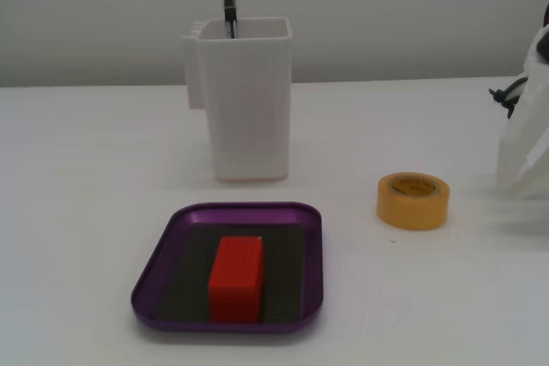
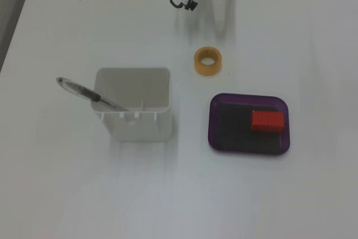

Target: Grab up the yellow tape and put it in the box.

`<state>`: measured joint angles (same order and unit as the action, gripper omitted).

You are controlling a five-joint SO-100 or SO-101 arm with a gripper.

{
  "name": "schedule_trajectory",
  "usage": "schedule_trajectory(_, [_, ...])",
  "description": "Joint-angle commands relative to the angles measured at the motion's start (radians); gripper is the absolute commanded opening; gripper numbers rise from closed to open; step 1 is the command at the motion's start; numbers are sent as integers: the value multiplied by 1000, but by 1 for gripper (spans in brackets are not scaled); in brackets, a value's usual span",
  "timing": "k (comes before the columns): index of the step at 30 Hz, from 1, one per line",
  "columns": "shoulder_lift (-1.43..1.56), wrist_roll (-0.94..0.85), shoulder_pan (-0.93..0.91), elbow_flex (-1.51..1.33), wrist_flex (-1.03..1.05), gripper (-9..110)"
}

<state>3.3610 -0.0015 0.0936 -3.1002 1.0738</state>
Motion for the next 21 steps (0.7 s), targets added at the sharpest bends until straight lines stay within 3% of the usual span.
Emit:
schedule_trajectory(1, [94, 15, 11, -6, 0, -1])
schedule_trajectory(14, [71, 2, -9, 229, 0, -1])
schedule_trajectory(21, [-238, -94, -8, 299, -55, 0])
